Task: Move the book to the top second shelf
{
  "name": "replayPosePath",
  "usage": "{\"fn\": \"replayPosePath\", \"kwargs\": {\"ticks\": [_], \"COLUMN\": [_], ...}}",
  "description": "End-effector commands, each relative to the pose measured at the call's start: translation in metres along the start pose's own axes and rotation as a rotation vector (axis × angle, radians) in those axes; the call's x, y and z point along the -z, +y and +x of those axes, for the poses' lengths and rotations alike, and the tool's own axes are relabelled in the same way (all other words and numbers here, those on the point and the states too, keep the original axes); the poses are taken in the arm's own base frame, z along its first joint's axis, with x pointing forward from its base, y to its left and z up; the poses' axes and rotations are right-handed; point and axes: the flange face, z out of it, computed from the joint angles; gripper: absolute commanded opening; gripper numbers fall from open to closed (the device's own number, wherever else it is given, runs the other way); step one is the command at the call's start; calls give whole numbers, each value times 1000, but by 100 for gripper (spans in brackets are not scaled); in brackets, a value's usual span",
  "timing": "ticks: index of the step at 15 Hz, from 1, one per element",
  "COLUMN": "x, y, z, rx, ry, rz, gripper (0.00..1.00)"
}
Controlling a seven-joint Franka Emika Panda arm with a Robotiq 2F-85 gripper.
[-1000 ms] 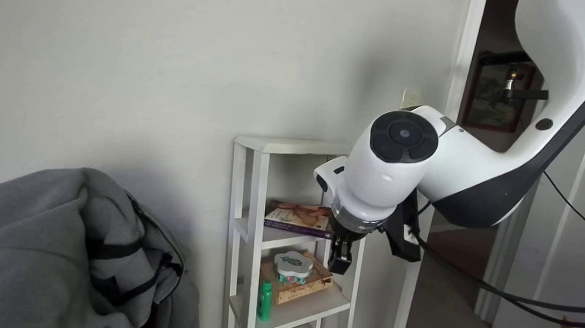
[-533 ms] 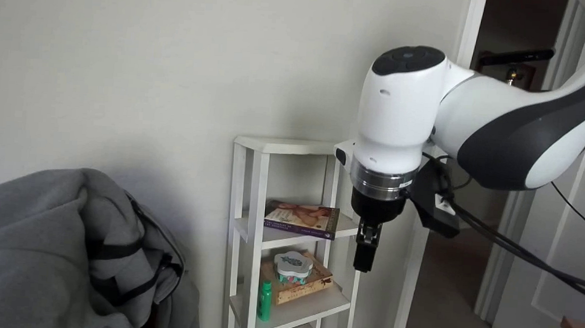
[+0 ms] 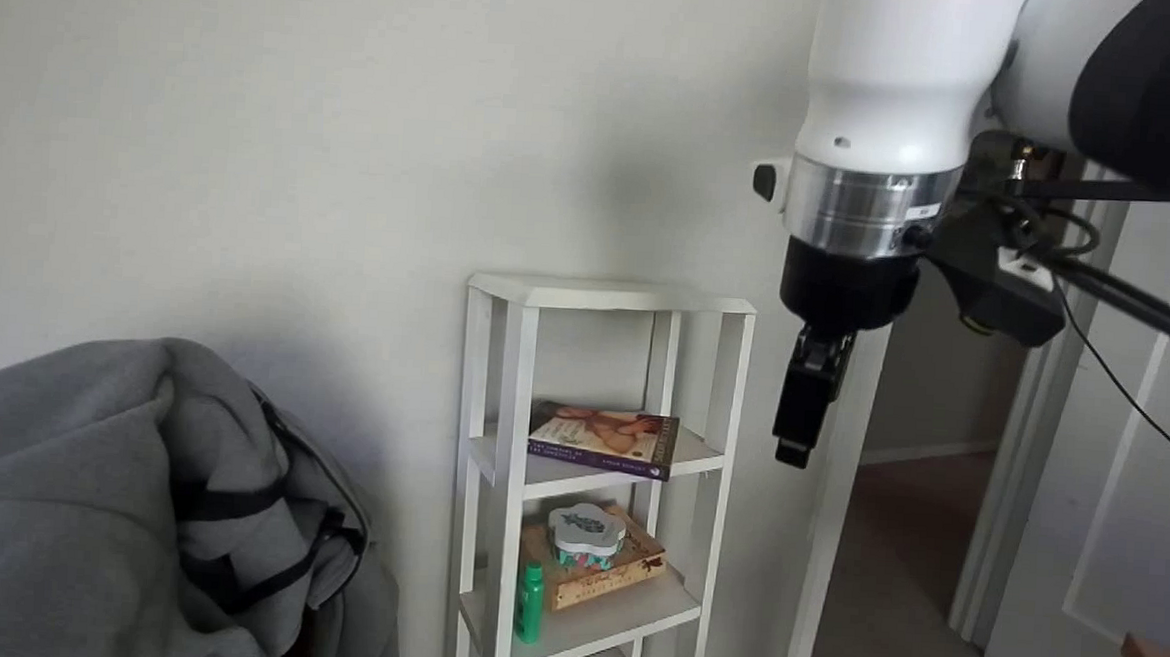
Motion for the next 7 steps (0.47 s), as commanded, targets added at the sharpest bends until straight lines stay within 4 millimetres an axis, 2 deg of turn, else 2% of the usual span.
{"fn": "replayPosePath", "kwargs": {"ticks": [1,3,7], "x": [11,25,26], "y": [6,15,18], "z": [-4,-14,-22], "rx": [-15,-32,-37], "ry": [19,48,56], "rz": [6,9,10], "gripper": [100,100,100]}}
